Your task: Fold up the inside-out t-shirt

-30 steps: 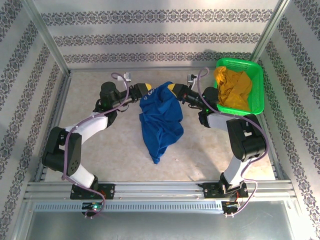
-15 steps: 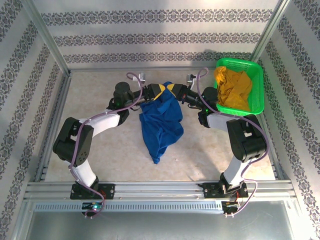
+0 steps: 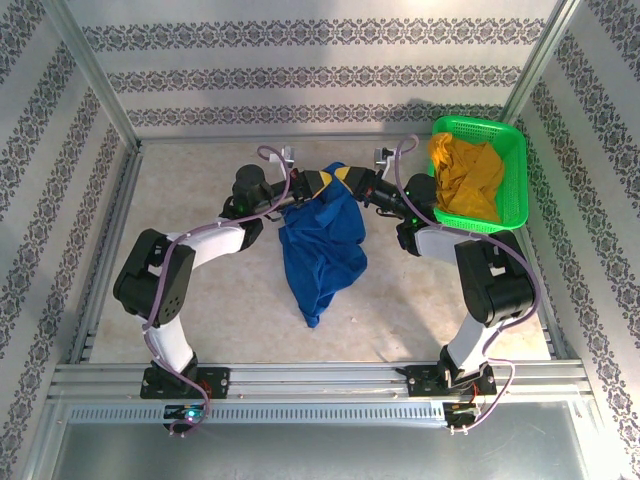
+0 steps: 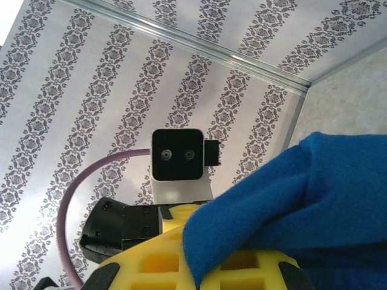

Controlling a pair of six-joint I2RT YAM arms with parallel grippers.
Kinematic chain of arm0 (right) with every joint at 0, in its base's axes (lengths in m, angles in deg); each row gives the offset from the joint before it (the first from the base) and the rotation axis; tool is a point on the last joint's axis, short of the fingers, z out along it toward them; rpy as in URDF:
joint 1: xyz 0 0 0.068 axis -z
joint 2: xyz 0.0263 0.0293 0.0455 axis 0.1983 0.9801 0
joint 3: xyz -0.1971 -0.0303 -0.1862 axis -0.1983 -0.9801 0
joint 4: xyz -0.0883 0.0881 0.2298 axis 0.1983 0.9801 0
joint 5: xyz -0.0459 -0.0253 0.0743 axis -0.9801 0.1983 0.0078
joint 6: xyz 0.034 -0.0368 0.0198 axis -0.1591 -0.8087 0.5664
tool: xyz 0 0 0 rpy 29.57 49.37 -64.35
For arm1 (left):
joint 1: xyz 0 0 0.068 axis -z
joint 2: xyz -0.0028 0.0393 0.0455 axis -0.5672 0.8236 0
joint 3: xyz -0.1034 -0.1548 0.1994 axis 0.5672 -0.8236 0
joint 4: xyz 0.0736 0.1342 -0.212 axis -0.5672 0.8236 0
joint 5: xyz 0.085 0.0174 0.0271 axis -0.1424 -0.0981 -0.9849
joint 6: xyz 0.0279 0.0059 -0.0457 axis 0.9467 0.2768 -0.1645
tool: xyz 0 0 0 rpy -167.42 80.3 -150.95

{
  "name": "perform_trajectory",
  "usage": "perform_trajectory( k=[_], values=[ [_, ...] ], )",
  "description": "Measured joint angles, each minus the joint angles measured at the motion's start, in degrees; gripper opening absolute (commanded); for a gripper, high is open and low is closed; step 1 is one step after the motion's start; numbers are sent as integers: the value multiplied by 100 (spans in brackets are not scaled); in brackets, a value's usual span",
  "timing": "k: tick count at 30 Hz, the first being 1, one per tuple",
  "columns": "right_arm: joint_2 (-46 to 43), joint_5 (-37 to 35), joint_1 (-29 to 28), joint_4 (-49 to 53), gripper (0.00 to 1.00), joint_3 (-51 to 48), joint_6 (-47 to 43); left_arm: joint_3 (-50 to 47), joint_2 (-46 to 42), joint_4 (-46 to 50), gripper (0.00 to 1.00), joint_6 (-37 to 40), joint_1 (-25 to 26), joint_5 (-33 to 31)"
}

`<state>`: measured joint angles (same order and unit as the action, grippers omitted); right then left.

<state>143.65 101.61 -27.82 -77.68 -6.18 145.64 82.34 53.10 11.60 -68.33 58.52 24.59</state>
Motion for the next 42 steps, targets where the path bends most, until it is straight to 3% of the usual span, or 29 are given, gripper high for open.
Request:
perform_trajectory(
  k=[3, 6, 9, 16, 22, 28, 31, 36, 42],
  values=[
    [-199, -72, 55, 396, 51, -85, -186, 107, -11, 66, 0, -4, -2, -48],
    [-748, -304, 197, 1364, 63, -195, -739, 389, -155, 529, 0, 22, -7, -90],
    [-1458, -699, 304, 2573, 68, -192, -1427, 931, -393, 1272, 0, 116, -7, -107],
    [-2573, -1668, -245, 4557, 69, -127, -2743, 1980, -981, 3051, 0, 282, -7, -208],
    [-2426, -2323, -1123, 5195, 68, 76, -3285, 2555, -1019, 4535, 0, 546, -7, -437],
    [-2363, -3410, -1792, 5963, 71, 682, -3762, 2691, -1161, 5814, 0, 826, -7, -1261],
    [-2363, -4037, -2122, 6371, 76, 1095, -3971, 2557, -1368, 6028, 0, 820, 0, -1683],
    [-2046, -4544, -2267, 6500, 73, 1609, -4083, 2485, -1567, 6054, 0, 756, 109, -2024],
    [-2133, -5125, -1893, 6653, 74, 872, -4028, 2343, -1517, 5796, 0, 684, 529, -1921]
  ],
)
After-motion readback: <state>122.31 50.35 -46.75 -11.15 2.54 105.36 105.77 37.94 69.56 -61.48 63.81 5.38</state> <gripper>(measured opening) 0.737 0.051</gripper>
